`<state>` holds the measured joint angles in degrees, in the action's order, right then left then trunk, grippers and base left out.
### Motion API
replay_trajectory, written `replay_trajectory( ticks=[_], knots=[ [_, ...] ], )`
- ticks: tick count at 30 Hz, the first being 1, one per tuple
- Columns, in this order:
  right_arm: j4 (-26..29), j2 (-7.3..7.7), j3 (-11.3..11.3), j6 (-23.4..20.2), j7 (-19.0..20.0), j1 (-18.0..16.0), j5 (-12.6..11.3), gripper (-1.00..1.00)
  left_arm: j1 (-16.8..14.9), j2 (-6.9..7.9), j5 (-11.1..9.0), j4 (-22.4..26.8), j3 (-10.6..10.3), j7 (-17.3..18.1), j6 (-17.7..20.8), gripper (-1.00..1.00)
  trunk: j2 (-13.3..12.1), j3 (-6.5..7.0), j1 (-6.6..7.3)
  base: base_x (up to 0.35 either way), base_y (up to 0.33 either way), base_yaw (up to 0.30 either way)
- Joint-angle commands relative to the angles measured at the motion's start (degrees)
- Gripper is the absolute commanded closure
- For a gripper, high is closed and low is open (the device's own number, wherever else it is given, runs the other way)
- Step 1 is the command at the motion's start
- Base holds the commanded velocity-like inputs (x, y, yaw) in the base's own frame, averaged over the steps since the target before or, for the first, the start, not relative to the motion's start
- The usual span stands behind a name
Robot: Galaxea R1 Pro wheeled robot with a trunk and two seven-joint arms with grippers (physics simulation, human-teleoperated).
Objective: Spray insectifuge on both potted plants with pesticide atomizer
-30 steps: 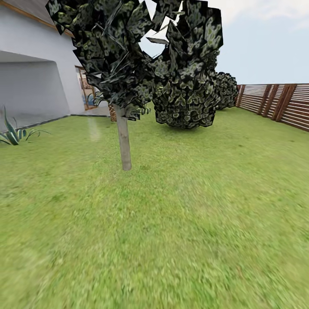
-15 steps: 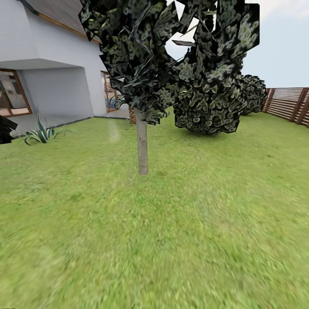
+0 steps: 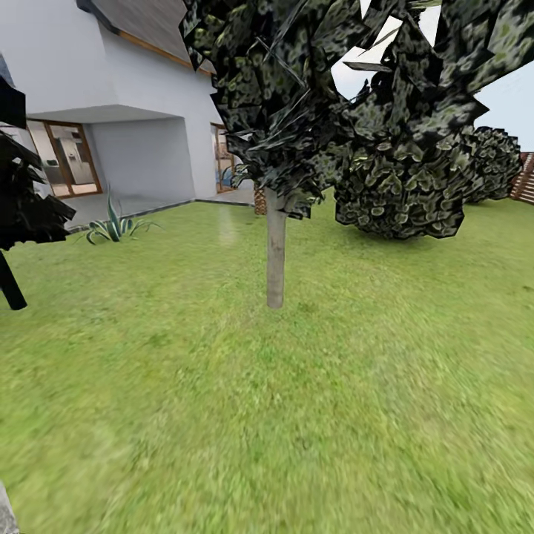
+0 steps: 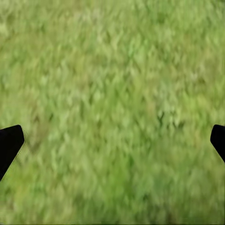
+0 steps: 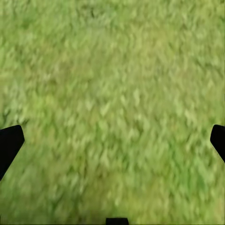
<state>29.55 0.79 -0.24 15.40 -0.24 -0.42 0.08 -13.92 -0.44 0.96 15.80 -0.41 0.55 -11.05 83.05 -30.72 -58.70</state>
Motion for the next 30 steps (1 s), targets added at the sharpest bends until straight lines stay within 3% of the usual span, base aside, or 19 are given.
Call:
replay_trajectory(
  ticks=[1,30],
  knots=[
    [0.0,0.00,0.0,0.2,0.0,0.0,0.0,-1.00,-0.1,0.00,0.1,-0.1,0.0,0.1,-0.2,-1.00,0.0,-0.06,-0.03,0.325,0.000,0.277],
    [-0.1,-0.08,0.0,0.2,0.0,0.0,0.0,-1.00,-0.1,0.00,0.1,-0.1,0.0,0.1,-0.2,-1.00,0.0,-0.06,-0.03,0.326,0.000,0.277]
  ],
)
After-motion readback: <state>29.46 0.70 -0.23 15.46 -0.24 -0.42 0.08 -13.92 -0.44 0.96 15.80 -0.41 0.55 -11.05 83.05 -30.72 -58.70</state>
